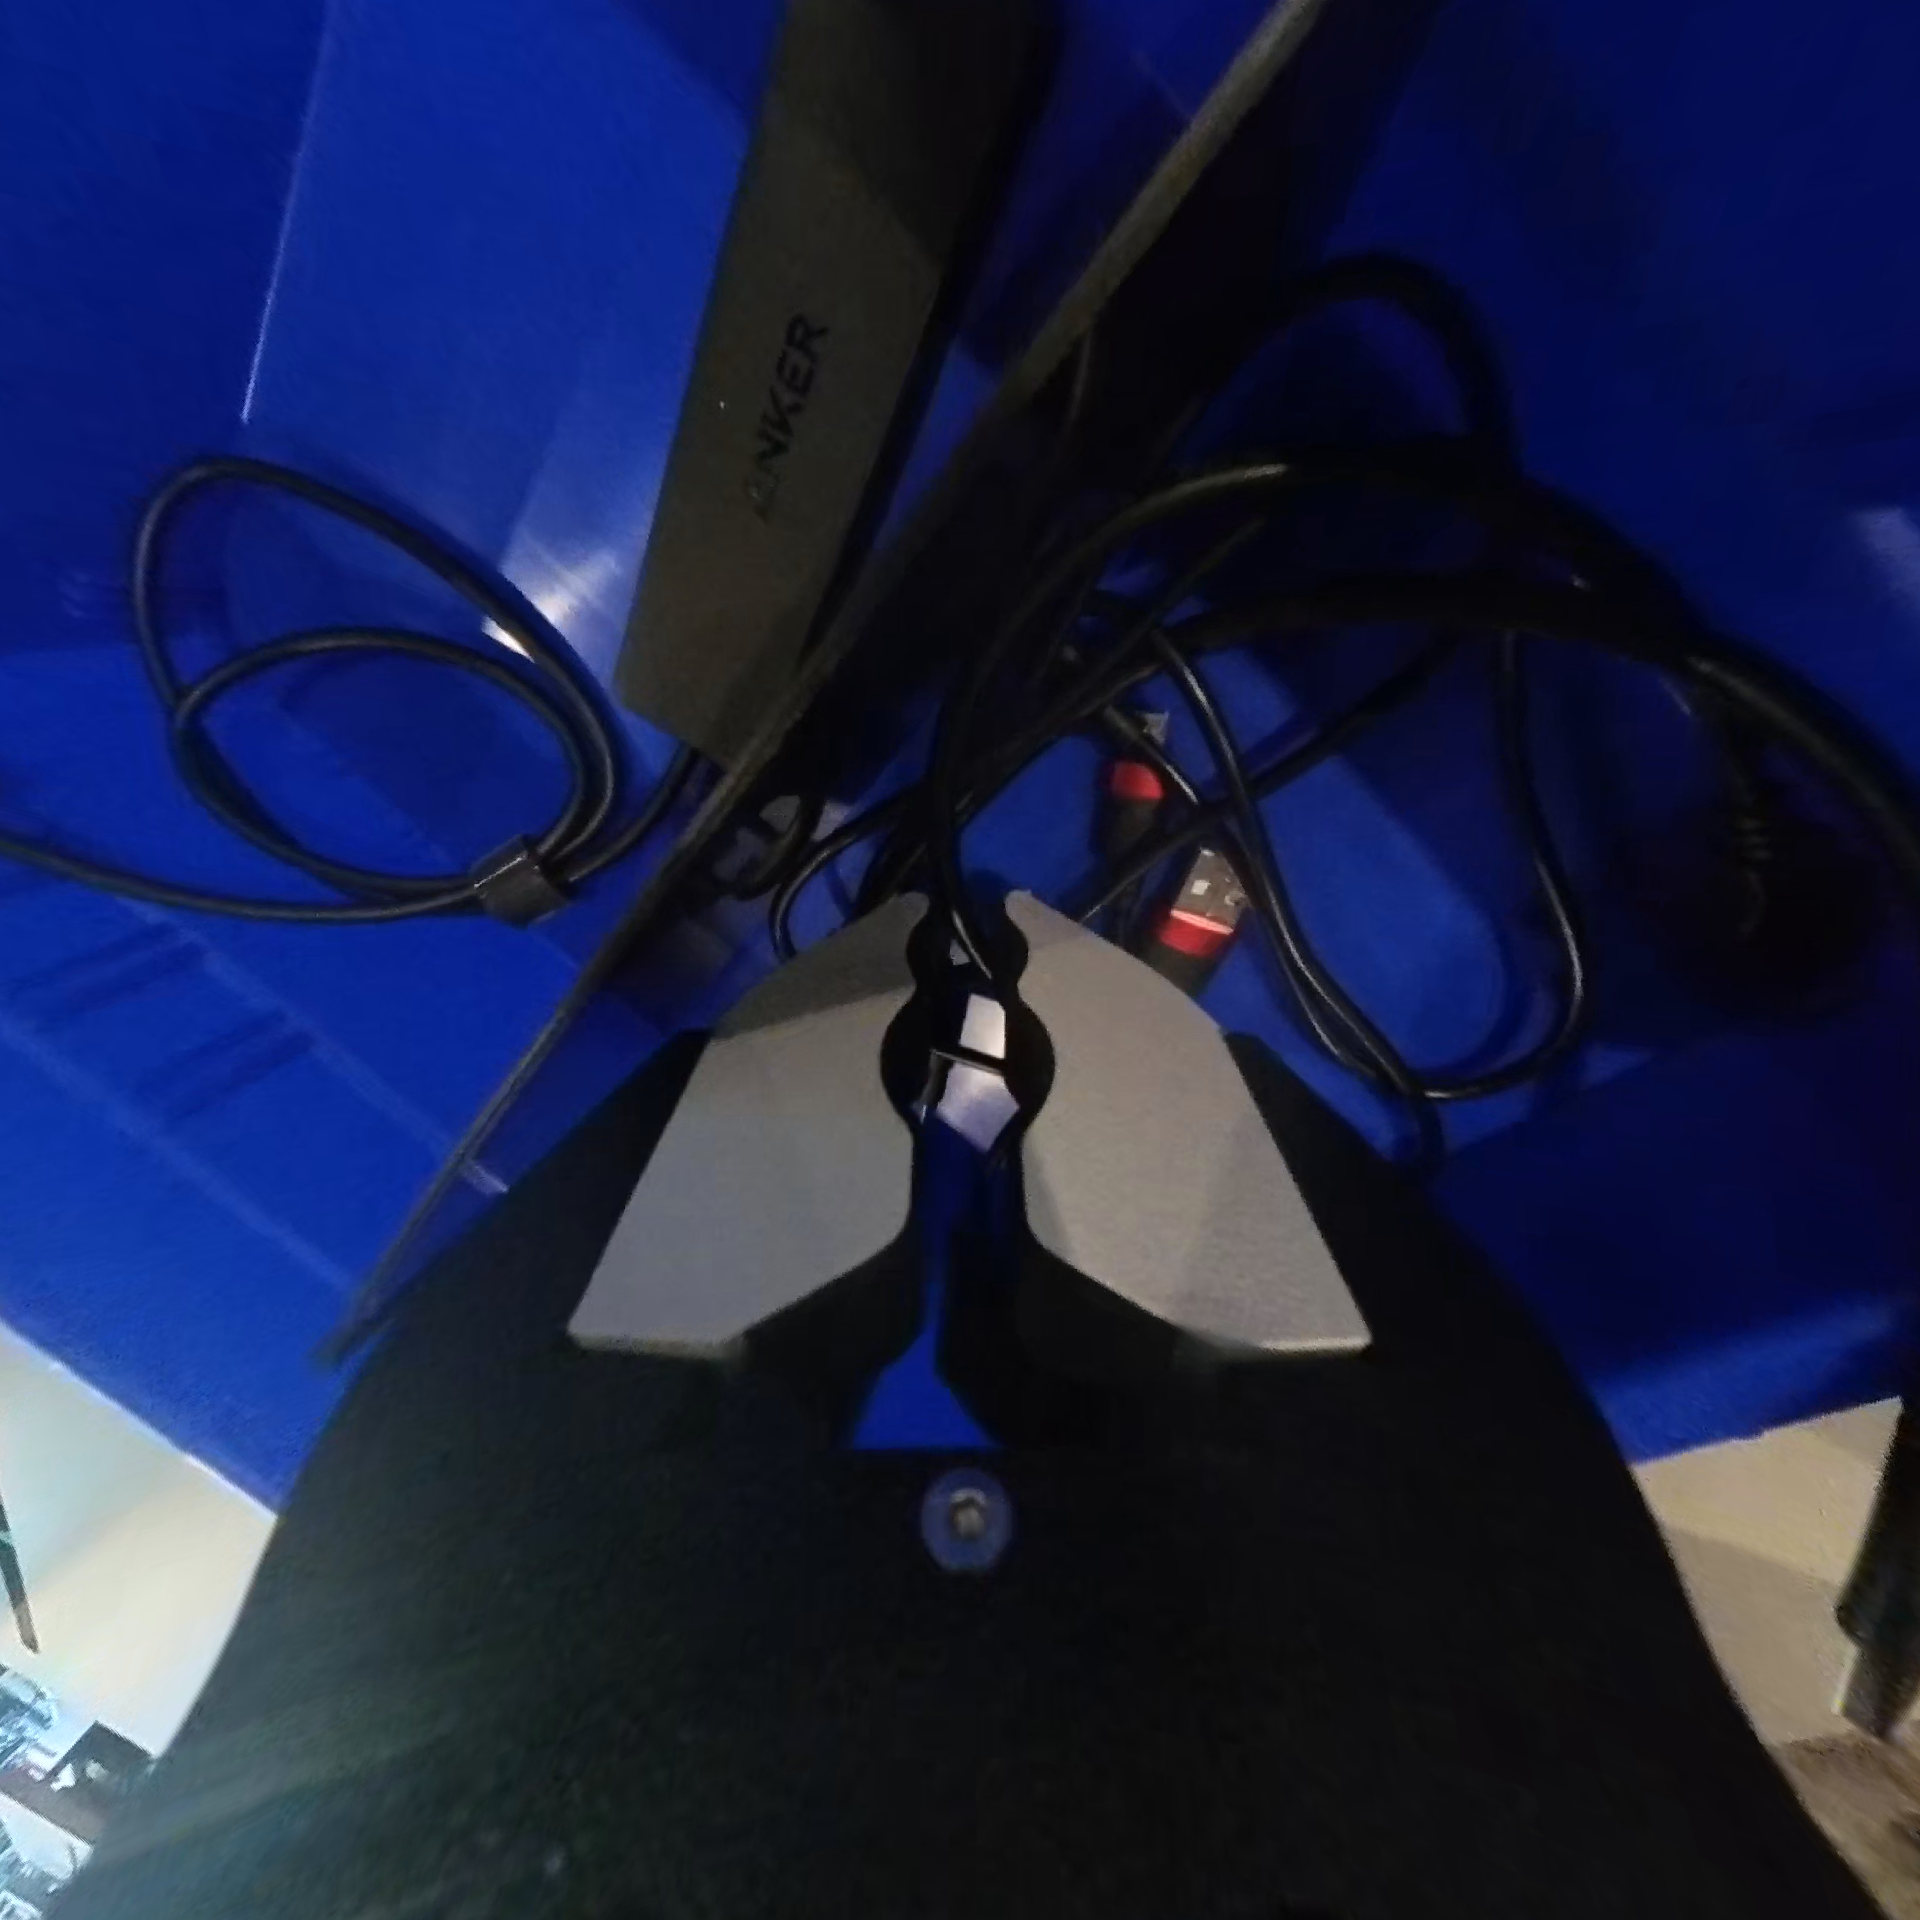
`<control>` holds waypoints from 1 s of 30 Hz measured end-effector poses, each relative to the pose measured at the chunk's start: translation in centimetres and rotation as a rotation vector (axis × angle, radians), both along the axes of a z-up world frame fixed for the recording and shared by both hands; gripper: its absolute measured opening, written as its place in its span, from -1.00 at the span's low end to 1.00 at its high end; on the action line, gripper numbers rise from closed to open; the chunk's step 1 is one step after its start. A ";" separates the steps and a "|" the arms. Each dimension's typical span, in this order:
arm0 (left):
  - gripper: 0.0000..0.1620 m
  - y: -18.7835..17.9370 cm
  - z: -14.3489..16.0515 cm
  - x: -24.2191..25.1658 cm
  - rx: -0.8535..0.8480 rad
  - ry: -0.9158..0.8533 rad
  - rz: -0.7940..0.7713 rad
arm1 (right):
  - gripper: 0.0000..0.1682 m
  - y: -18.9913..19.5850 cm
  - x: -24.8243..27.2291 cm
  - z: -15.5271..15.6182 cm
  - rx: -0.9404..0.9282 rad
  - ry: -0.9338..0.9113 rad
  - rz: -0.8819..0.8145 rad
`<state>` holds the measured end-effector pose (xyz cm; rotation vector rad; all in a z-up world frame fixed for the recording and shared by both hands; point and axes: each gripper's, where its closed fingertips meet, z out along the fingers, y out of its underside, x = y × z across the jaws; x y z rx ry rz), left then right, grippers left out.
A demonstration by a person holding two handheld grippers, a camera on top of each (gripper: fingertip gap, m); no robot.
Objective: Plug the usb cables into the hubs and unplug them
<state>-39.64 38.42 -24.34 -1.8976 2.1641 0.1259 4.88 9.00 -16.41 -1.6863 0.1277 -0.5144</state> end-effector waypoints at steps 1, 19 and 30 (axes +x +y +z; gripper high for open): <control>-0.91 0.0 0.2 0.0 -0.006 0.000 0.005 | -1.00 0.0 0.0 0.0 0.000 0.001 0.000; -0.95 -0.6 18.4 -2.4 0.301 -0.012 -0.022 | -1.00 0.0 -0.3 0.4 0.021 0.005 0.011; -0.95 -3.3 29.6 0.8 0.498 -0.128 -0.103 | -1.00 -0.2 -0.2 0.8 0.029 -0.014 0.005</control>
